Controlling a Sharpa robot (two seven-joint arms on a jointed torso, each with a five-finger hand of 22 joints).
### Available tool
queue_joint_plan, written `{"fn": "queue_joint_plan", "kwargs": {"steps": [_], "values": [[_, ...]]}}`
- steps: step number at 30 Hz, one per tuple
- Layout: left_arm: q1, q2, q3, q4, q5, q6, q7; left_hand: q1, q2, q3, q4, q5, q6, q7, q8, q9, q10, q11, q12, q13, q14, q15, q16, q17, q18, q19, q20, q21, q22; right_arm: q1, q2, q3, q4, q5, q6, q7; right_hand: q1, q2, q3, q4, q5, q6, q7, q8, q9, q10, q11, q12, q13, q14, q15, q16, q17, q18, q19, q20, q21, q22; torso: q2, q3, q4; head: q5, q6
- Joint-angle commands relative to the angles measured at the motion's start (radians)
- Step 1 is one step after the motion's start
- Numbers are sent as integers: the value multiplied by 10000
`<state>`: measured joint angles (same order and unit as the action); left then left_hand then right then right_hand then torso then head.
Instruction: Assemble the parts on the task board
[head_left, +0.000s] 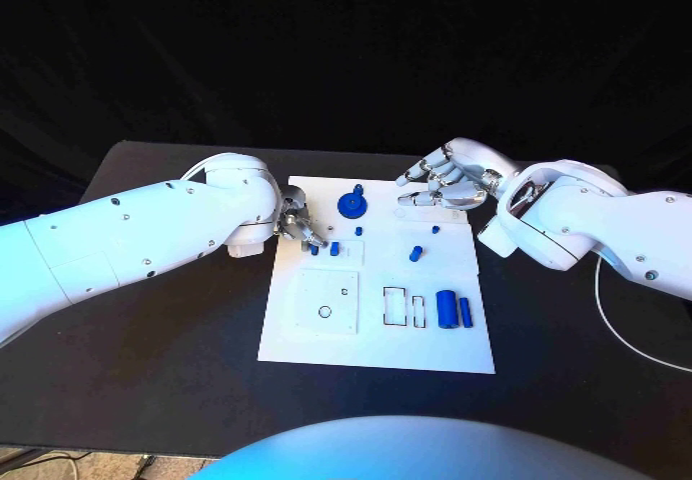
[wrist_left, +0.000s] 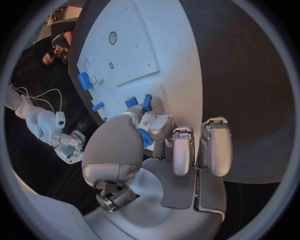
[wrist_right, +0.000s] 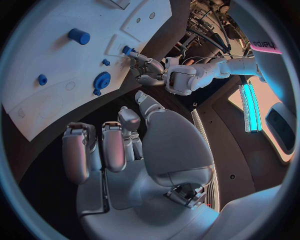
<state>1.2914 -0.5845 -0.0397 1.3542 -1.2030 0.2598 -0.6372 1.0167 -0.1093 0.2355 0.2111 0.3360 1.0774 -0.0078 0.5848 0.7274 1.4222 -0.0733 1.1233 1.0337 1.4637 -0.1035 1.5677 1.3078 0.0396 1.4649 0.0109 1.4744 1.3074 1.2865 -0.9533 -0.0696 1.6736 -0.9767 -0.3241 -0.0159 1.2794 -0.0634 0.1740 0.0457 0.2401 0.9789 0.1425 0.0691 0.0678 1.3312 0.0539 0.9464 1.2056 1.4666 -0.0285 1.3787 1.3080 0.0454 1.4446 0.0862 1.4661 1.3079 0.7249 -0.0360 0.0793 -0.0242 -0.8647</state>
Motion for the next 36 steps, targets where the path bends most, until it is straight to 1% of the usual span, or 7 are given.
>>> {"fn": "queue_joint_plan", "kwargs": {"steps": [1, 15, 22, 27, 33, 34, 36], "values": [[-48, 29, -41, 25, 25, -16, -56, -60, 84, -113, 33, -49, 59, -20, -18, 14, 40, 52, 59, 13, 1071, -57, 31, 2630, -166, 706, -74, 40, 2112, -6, 2, 0, 16, -29, 132, 85, 4, 89, -20, 23, 50, 17, 29, -12, 8, -49, 1, -58, -9, 534, 69, -43, 312, 83, -94, 0, -40, 276, 1, 0, 1, 2, 0], [-50, -41, -3, 206, 26, -333, -26, 69, 145, -464, 158, -63, 86, -36, -6, 32, 75, 37, 110, 63, 1071, -71, 31, 2630, -177, 728, -81, 79, 2143, -6, 13, 0, -3, -21, 155, 87, 4, 89, -20, 23, 50, 17, 29, -12, 8, -49, 1, -58, -9, 534, 69, -43, 312, 83, -94, 0, -40, 276, 4, -2, 2, -14, -7], [-50, -236, 27, 323, 28, -622, -48, 178, 302, -1262, 640, -1312, 94, -28, -16, 52, 67, 44, 99, 49, 1071, -67, 31, 2630, -170, 724, -79, 40, 2141, -6, 31, 0, -26, -19, 165, 89, 4, 86, -30, 27, 55, 15, 29, -12, 8, -58, 1, -75, -24, 532, 69, -56, 300, 85, -100, 1, -47, 265, -5, -3, 3, -27, -4], [-36, -417, 63, 418, 122, -1144, -19, 188, 394, -1552, 765, -1631, 51, -7, -33, 57, 24, 56, 31, -26, 1071, -64, 31, 2630, -142, 685, -79, -79, 2086, -8, 37, 0, -37, -18, 163, 91, 3, 85, -33, 29, 57, 15, 29, -12, 8, -60, 1, -81, -29, 531, 70, -61, 297, 85, -101, 1, -49, 262, -6, -7, 1, -41, -15], [-9, -582, 100, 400, 631, -1983, 363, 135, 454, -1962, 791, -1688, -216, 93, -135, 45, -265, 130, -386, -477, 1071, -24, 31, 2630, -43, 532, -52, -519, 1869, -20, 36, 0, -51, -18, 160, 91, 3, 85, -33, 29, 57, 15, 29, -12, 8, -60, 1, -81, -29, 531, 70, -61, 297, 85, -101, 1, -49, 262, 0, -10, 1, -73, 2], [-4, -610, 103, 388, 886, -2247, 548, 57, 480, -2103, 794, -1802, -308, 135, -171, 38, -405, 165, -592, -698, 1071, 1, 31, 2630, 7, 449, -31, -751, 1753, -27, 36, -1, -55, -16, 161, 91, 3, 85, -33, 29, 57, 15, 29, -12, 8, -60, 1, -81, -29, 531, 70, -61, 297, 85, -101, 1, -49, 262, 2, -11, 3, -82, 7], [5, -649, 105, 345, 1459, -2831, 871, -117, 499, -2401, 792, -2132, -662, 291, -348, -26, -1093, 295, -1755, -1943, 1071, 85, 31, 2630, 213, 88, 27, -1726, 1262, -42, 40, -1, -64, -13, 163, 90, 3, 85, -33, 29, 57, 15, 29, -12, 8, -60, 1, -81, -29, 531, 70, -61, 297, 85, -101, 1, -49, 262, -2, -8, 1, -79, 11]]}}
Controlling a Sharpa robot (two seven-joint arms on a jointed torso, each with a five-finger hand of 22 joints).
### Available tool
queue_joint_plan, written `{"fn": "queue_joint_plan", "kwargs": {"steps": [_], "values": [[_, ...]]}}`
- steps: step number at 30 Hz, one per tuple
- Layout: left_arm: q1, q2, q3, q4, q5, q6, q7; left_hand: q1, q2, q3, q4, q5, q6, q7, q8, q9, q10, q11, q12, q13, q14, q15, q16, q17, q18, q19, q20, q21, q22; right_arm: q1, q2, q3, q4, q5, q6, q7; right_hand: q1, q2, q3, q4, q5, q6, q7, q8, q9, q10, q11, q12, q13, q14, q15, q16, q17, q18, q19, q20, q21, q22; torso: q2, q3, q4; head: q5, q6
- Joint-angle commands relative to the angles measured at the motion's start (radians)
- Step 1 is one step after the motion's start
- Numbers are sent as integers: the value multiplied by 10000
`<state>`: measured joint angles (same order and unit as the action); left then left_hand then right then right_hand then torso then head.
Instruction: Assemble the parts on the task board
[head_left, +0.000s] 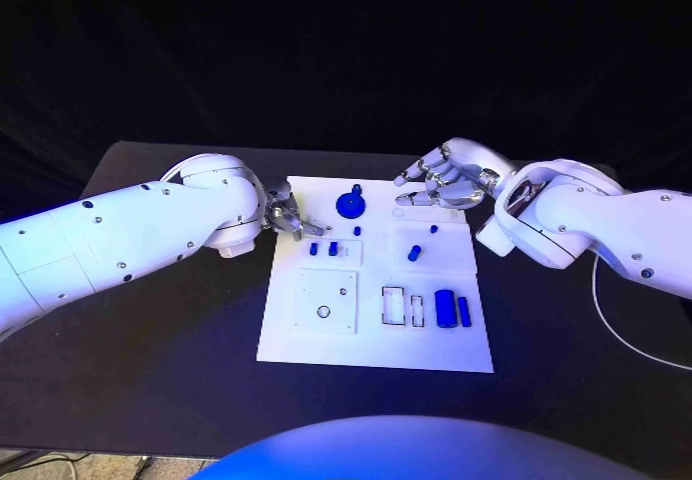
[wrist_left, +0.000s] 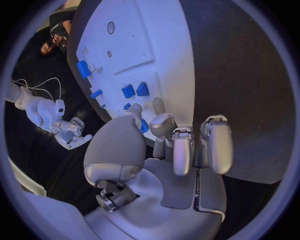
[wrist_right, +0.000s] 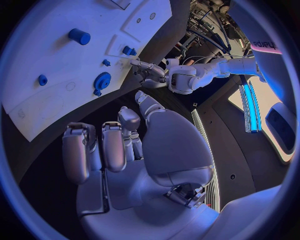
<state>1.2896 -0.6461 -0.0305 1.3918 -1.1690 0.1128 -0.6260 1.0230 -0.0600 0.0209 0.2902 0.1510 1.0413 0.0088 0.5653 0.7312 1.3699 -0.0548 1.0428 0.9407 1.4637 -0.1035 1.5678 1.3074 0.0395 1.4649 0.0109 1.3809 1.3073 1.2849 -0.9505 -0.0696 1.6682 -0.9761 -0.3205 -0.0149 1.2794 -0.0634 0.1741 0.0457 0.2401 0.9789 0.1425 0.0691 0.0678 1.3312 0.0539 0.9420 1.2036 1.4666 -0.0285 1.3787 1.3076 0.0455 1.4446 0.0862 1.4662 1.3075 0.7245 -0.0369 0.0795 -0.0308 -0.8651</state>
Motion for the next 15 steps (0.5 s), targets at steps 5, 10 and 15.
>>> {"fn": "queue_joint_plan", "kwargs": {"steps": [5, 10, 15], "values": [[35, -100, 10, -207, 2642, -2651, 1563, -495, 195, -888, -58, -676, -1327, 717, -790, -461, -2421, 598, -3146, -3011, 71, 551, -2087, 237, 1055, -1928, 407, -5927, -1460, -63, 33, -3, -31, -6, 134, 79, 3, 85, -34, 29, 57, 15, 29, -12, 8, -61, 1, -36, -9, 531, 70, -61, 301, 85, -101, 1, -49, 266, -4, 18, 2, -8, 32], [37, -136, -11, -315, 3136, -3056, 2334, 764, 154, -839, -377, -197, -2044, 1080, -1130, -857, -3190, 1001, -3638, -3501, -970, 806, -4452, -1980, 1399, -2742, 701, -8650, -3149, -91, 43, -4, -35, 4, 130, 78, 4, 86, -34, 29, 58, 15, 29, -12, 8, -61, 1, -36, -9, 531, 70, -61, 302, 84, -100, 1, -48, 268, 6, 8, 0, -21, 58], [6, -30, -109, -324, 2545, -2821, 4121, 3625, 475, -38, -1341, -161, -2645, 1404, -1625, -1565, -4305, 1351, -4641, -4367, -2950, 1149, -7868, -4939, 1378, -3330, 1012, -9807, -4010, -100, 51, -4, -43, 7, 116, 84, 9, 90, -35, 30, 61, 14, 29, -12, 8, -63, 0, -40, -14, 532, 70, -60, 304, 83, -96, 1, -46, 275, 13, -5, -7, -49, 93]]}}
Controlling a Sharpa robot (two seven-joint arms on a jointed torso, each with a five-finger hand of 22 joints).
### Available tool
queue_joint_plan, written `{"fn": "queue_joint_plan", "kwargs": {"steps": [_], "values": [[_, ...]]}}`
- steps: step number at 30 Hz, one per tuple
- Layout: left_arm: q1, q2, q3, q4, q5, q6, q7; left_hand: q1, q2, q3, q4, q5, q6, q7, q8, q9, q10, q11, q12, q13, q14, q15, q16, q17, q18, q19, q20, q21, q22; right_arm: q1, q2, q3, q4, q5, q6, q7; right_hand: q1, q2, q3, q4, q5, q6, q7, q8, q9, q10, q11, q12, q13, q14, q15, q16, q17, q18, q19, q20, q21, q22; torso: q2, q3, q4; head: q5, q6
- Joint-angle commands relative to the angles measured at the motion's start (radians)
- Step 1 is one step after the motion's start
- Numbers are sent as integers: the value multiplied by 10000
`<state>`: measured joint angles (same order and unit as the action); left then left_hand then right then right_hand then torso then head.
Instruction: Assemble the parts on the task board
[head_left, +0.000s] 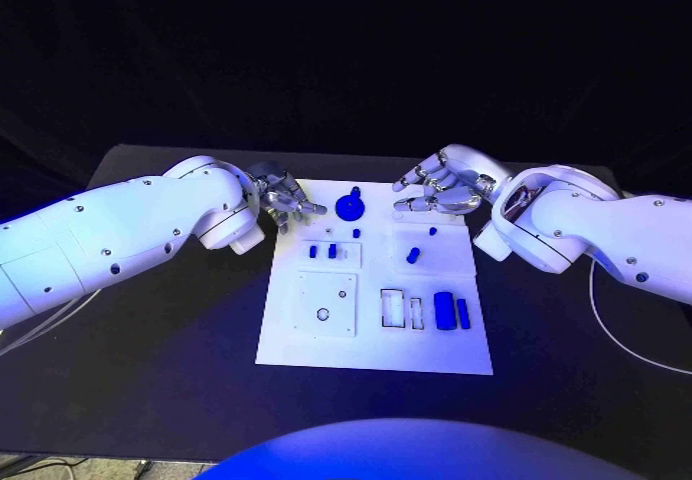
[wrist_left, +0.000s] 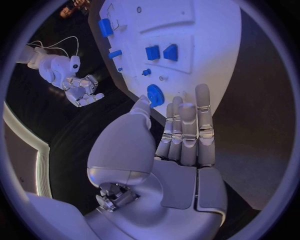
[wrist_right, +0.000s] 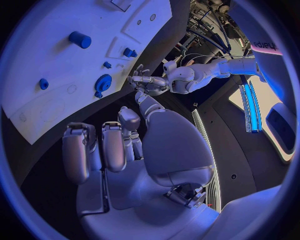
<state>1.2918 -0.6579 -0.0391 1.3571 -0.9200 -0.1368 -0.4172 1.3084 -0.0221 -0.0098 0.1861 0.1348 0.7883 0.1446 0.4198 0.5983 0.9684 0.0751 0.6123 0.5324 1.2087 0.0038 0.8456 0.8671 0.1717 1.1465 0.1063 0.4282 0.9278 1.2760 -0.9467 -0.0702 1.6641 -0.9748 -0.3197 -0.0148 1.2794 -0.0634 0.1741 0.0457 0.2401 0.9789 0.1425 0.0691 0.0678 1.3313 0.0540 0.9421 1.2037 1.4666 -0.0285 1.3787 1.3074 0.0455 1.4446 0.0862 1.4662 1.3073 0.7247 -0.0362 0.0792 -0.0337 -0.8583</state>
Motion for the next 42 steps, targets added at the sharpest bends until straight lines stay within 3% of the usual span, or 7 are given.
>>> {"fn": "queue_joint_plan", "kwargs": {"steps": [1, 3, 5, 10, 15, 25, 42], "values": [[-28, 123, -46, 25, -257, -326, 2440, 1210, 160, 474, -436, -40, -76, 95, -317, -461, -394, 112, -607, -544, -536, 96, -811, -645, 72, -213, 91, -448, -352, -12, 15, 1, -5, -6, 105, 86, 9, 91, -35, 30, 61, 14, 29, -12, 8, -63, 0, -41, -15, 532, 70, -60, 305, 83, -96, 1, -47, 276, 16, -18, -6, -35, 28], [-55, 203, -93, 23, -944, -417, 3202, 1922, 140, 914, -609, -221, 126, 99, -835, -1144, -379, 147, -1264, -1242, -747, 106, -1152, -911, 79, -288, 142, -748, -606, -13, 18, 1, -9, -6, 97, 91, 9, 91, -35, 30, 61, 14, 29, -12, 8, -63, 0, -41, -15, 532, 70, -60, 305, 83, -96, 1, -47, 276, 17, -18, -16, -60, 48], [-95, 326, -153, 3, -1856, -611, 3972, 2450, -331, 1428, -719, -211, 840, 36, -1642, -2306, 176, 82, -2153, -2409, -558, 56, -1448, -1305, 34, -69, 122, -922, -812, -14, 23, 1, -17, -6, 89, 97, 15, 95, -32, 28, 64, 14, 29, -12, 8, -64, -1, -42, -17, 530, 69, -68, 298, 85, -101, 1, -51, 267, 9, -6, -12, -79, 74], [-164, 608, -229, -104, -3556, -651, 4473, 2398, -681, 1635, -728, -284, 1108, -170, -2195, -2950, 269, 150, -2892, -3177, 167, 39, -1306, -1448, 101, 494, 28, -725, -764, -16, 47, 1, -25, -5, 82, 107, 15, 95, -32, 28, 64, 14, 29, -12, 8, -64, -1, -42, -17, 530, 69, -68, 298, 85, -101, 1, -51, 267, 13, -6, -13, -108, 136], [-217, 860, -282, -208, -4949, -384, 4242, 1991, -889, 1553, -470, -409, 1454, -240, -2554, -3405, 654, -10, -3387, -3729, 2554, -154, 3183, 2407, -53, 2397, -168, 1132, 188, -17, 67, 1, -24, -5, 82, 114, 15, 95, -32, 28, 64, 14, 29, -12, 8, -64, -1, -42, -17, 530, 69, -68, 298, 85, -101, 1, -51, 267, 25, -7, -19, -145, 189], [-264, 1339, -305, -535, -6121, 612, 3318, 1816, -910, 1568, -264, -328, 2236, -295, -2715, -3772, 1321, -162, -3716, -4110, 2954, -305, 4654, 3592, -621, 3487, -368, 4991, 2599, -17, 95, 1, -28, -5, 45, 127, 33, 109, -24, 22, 74, 13, 28, -12, 8, -64, -3, -41, -20, 531, 68, -70, 297, 85, -100, 1, -52, 268, 10, -2, -10, -197, 226], [-322, 1983, -308, -1102, -6372, 749, 3052, 1981, -824, 1996, -255, -324, 2632, -312, -2882, -3992, 1813, -200, -4105, -4325, 2949, -347, 4505, 3116, -794, 3658, -414, 6102, 3352, -18, 135, 2, -26, -5, 29, 141, 38, 115, -21, 21, 78, 13, 29, -12, 8, -63, -3, -38, -19, 531, 68, -69, 299, 85, -100, 1, -52, 269, 6, 7, -6, -230, 253]]}}
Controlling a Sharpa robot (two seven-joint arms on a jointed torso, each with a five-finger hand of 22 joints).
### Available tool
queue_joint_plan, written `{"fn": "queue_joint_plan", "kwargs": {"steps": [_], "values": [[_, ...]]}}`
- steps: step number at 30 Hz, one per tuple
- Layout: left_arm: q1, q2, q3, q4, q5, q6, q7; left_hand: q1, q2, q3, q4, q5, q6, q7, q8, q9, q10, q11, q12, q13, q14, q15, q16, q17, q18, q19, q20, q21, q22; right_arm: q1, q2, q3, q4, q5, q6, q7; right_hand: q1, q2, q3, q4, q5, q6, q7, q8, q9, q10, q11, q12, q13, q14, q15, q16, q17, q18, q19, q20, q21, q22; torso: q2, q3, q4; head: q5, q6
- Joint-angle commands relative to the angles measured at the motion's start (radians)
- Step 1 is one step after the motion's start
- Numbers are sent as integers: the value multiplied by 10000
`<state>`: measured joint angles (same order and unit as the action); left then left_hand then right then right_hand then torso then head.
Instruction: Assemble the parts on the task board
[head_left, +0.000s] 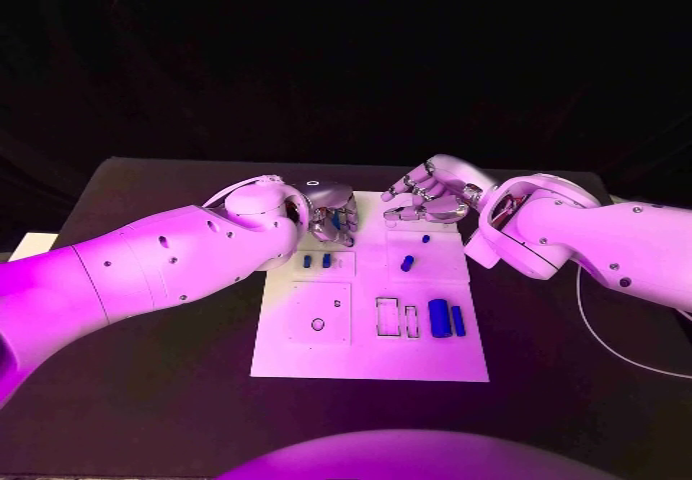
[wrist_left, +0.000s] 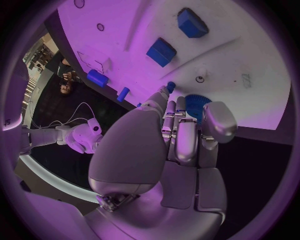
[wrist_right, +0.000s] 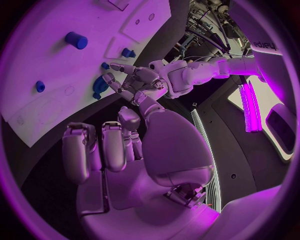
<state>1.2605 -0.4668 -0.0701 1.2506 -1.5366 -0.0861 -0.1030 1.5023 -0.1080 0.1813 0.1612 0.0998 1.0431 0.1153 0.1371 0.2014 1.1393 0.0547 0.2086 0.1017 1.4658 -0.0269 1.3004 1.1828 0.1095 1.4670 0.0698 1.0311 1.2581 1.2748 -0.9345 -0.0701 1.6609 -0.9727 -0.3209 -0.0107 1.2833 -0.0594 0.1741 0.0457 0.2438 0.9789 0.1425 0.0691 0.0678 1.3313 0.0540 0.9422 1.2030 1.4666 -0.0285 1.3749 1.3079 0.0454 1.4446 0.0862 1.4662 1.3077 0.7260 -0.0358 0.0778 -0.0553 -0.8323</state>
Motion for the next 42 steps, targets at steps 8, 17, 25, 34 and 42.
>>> {"fn": "queue_joint_plan", "kwargs": {"steps": [8, 17, 25, 34, 42], "values": [[-36, 225, 0, -151, -211, 572, -171, 63, 9, 229, -21, 22, 193, -35, -100, -78, 249, -17, -189, -71, 372, -54, -63, -156, -202, 467, -66, 291, 205, -7, 22, 1, 13, -26, 53, 98, 12, 91, -12, 19, 52, 11, 30, -13, 8, -60, -3, -31, -11, 534, 67, -26, 302, 85, -99, 0, -53, 265, -6, 2, 5, -27, -30], [-47, 309, -2, -220, -211, 940, -318, 58, -15, 281, -26, 15, 222, -28, -128, -104, 303, -17, -242, -91, 371, -54, -65, -199, -214, 472, -71, 374, 266, -7, 28, 1, 19, -26, 61, 104, 12, 91, -12, 19, 52, 11, 30, -13, 8, -60, -3, -31, -11, 534, 67, -26, 302, 85, -99, 0, -53, 265, -3, -6, 8, -52, -50], [-81, 415, -4, -328, -211, 1055, -389, 161, 29, 502, -101, 22, 279, -10, -187, -158, 394, -12, -362, -132, 370, -54, -45, -256, -218, 463, -73, 418, 321, -7, 41, 1, 26, -26, 61, 109, 12, 91, -12, 19, 52, 11, 30, -13, 8, -60, -3, -31, -11, 534, 67, -26, 302, 85, -99, 0, -53, 265, -6, -6, 15, -58, -60], [-131, 502, -5, -495, -185, 1305, -413, 422, 123, 1128, -390, -10, 519, -16, -242, -234, 741, -66, -489, -137, 355, -105, -2, -342, -221, 428, -99, 510, 430, -6, 44, 1, 32, -26, 63, 111, 12, 91, -12, 19, 52, 11, 30, -13, 8, -60, -3, -31, -11, 534, 67, -26, 302, 85, -99, 0, -53, 265, -14, -7, 15, -71, -84], [-147, 430, 2, -449, -58, 695, -228, 533, 43, 2306, -1098, -40, 918, 19, -321, -334, 1189, -48, -687, -70, 352, -103, 130, -363, -242, 392, -107, 629, 576, -6, 46, 1, 35, -26, 63, 118, 20, 98, -11, 18, 61, 10, 32, -13, 8, -54, -2, -16, -7, 535, 67, -29, 301, 83, -93, 0, -50, 272, -13, -5, 12, -76, -70]]}}
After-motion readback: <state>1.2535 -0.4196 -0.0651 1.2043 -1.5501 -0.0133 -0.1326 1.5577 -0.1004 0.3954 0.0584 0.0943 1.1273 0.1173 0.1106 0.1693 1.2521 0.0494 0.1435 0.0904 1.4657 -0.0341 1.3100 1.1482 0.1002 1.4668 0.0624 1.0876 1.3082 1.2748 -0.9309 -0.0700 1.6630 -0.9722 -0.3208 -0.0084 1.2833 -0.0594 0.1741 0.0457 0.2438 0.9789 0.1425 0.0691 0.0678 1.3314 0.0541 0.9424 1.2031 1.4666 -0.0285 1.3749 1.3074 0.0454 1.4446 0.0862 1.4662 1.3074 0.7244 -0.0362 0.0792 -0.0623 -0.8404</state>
